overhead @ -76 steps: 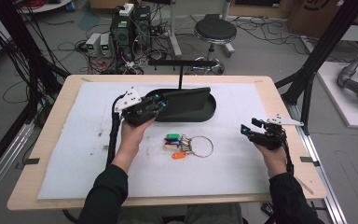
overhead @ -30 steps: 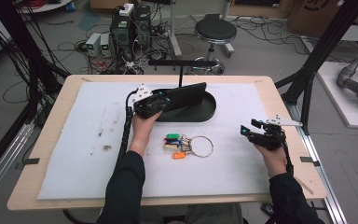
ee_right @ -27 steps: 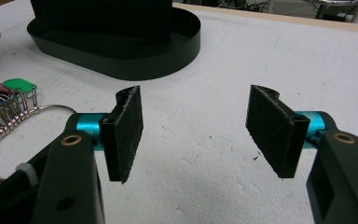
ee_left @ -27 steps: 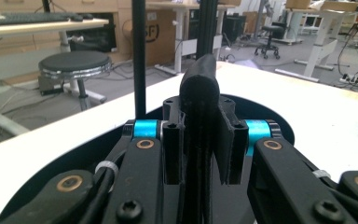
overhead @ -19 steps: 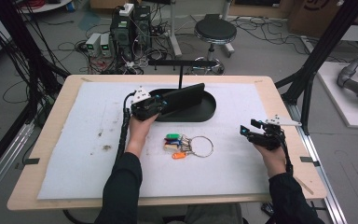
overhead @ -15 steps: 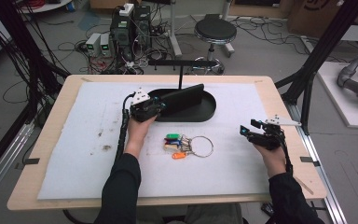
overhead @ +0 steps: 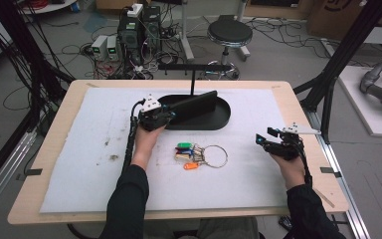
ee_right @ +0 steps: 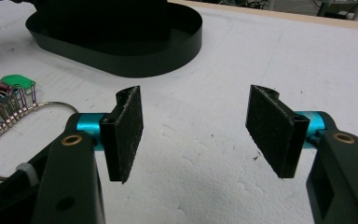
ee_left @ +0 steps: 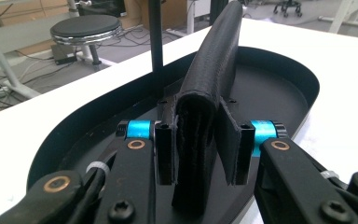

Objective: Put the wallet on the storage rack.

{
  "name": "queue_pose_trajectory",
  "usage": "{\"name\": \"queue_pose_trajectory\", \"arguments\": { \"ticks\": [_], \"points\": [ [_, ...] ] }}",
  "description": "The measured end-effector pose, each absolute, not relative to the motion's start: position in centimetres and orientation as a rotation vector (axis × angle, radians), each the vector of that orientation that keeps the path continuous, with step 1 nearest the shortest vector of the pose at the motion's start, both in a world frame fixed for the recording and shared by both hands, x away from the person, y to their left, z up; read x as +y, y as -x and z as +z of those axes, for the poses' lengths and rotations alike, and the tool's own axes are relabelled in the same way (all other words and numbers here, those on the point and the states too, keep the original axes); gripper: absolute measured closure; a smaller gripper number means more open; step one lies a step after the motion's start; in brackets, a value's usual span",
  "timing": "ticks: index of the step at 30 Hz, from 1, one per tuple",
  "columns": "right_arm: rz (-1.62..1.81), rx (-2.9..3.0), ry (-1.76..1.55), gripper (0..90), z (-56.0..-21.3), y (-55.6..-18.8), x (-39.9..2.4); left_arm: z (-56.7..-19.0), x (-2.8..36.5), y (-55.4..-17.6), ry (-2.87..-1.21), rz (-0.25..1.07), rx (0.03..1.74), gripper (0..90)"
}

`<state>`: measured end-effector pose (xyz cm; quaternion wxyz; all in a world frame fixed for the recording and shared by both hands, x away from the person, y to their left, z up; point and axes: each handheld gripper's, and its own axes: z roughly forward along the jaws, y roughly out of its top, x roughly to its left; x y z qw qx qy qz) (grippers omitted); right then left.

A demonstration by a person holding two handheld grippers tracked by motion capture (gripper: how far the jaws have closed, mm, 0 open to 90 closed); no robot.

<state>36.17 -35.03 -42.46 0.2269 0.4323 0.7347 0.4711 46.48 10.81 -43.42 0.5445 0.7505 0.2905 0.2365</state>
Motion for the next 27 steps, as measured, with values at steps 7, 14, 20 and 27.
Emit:
{"name": "queue_pose_trajectory", "arguments": {
  "ticks": [7, 14, 20, 27],
  "points": [
    [1.299, 2.023, -1.188, 37.1, -42.4, -36.1, -35.0, -43.2, 10.7, -46.3, -1.804, 0.586, 0.684, 68.5],
    [1.296, 2.030, -1.187, 37.1, -42.4, -36.1, -34.9, -43.1, 10.5, -46.2, -1.813, 0.619, 0.711, 58.5],
    [1.296, 2.033, -1.185, 37.1, -42.5, -36.2, -34.9, -42.8, 10.3, -46.0, -1.865, 0.706, 0.801, 34.0],
    [1.295, 2.032, -1.183, 37.1, -42.5, -36.2, -34.9, -42.0, 10.6, -45.4, -1.882, 0.711, 0.864, 27.4]
  ]
}}
